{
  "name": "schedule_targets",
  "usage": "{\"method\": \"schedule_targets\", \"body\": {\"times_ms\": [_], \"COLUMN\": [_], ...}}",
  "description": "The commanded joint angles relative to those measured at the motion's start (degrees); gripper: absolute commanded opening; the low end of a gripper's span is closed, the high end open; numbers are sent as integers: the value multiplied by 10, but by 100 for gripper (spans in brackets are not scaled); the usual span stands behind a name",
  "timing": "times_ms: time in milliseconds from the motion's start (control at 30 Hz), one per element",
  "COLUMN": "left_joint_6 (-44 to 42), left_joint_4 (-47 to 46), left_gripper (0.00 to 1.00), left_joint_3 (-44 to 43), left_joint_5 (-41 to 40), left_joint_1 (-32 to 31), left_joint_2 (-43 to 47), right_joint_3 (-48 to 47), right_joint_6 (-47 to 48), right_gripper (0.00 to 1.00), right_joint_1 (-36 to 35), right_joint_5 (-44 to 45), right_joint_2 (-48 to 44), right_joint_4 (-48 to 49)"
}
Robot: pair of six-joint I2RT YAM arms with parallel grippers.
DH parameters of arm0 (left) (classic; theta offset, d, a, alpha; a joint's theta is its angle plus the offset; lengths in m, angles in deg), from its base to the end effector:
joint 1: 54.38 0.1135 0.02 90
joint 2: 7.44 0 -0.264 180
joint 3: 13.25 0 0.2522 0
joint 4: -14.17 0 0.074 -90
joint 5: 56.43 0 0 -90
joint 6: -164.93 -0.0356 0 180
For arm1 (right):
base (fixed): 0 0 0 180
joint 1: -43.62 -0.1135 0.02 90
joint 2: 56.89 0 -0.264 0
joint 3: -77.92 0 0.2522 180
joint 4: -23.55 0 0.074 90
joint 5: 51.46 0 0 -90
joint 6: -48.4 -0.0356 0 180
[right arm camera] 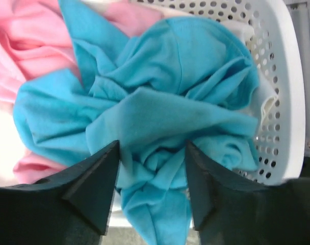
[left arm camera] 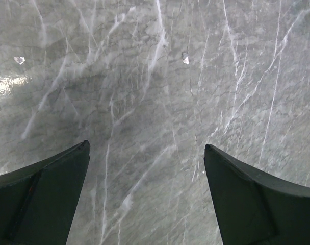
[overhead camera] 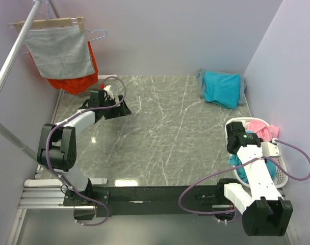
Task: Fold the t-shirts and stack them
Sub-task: Grab the tshirt from the pile
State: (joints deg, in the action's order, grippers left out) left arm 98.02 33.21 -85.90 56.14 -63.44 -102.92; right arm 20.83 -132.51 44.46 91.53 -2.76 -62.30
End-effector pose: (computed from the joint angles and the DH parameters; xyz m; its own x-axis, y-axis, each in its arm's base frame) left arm 0.3506 -0.0697 0.2071 -0.7740 -0.2433 -0.5845 0.1349 0.8387 -0.5277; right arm 0.1286 -0.0303 0.2458 0.1234 0.6001 -0.7903 0.9904 -0.0241 0.1363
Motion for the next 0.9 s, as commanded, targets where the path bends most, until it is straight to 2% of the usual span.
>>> {"method": "schedule_targets", "body": {"times_ms": [0, 67, 200, 267, 367, 400, 433, 633, 667, 733, 767, 800, 867], "left_joint_6": [-14, -15, -15, -14, -14, -14, -15, -12, -11, -7, -6, -4, 0], "left_joint_4": [9, 14, 12, 11, 15, 16, 14, 13, 11, 7, 5, 3, -7], "left_gripper": [99, 99, 99, 99, 99, 99, 99, 99, 99, 99, 99, 99, 99], "left_joint_3": [-22, -23, -23, -24, -30, -31, -31, -37, -37, -38, -38, -38, -33], "left_joint_5": [-4, -7, -11, -10, -14, -15, -16, -19, -17, -15, -16, -18, -27], "left_joint_1": [-2, -3, -4, -5, -8, -9, -10, -16, -17, -23, -25, -28, -37], "left_joint_2": [26, 25, 20, 12, 1, -1, -2, -14, -16, -17, -17, -16, -13], "right_joint_3": [15, 23, 35, 39, 39, 39, 39, 39, 41, 42, 35, 27, -19], "right_joint_6": [101, 162, 229, 245, 265, 269, 272, 334, 390, 431, 482, 507, 538], "right_gripper": [49, 38, 34, 24, 24, 16, 0, 0, 0, 0, 0, 0, 0], "right_joint_1": [53, 84, 127, 133, 137, 137, 139, 138, 137, 134, 134, 133, 133], "right_joint_5": [19, 11, -18, -28, -34, -34, -34, -71, -89, -146, -180, -239, -290], "right_joint_2": [-31, -42, -63, -67, -66, -63, -62, -89, -103, -166, -209, -228, -263], "right_joint_4": [81, 128, 186, 200, 215, 217, 223, 278, 304, 361, 384, 417, 425]}}
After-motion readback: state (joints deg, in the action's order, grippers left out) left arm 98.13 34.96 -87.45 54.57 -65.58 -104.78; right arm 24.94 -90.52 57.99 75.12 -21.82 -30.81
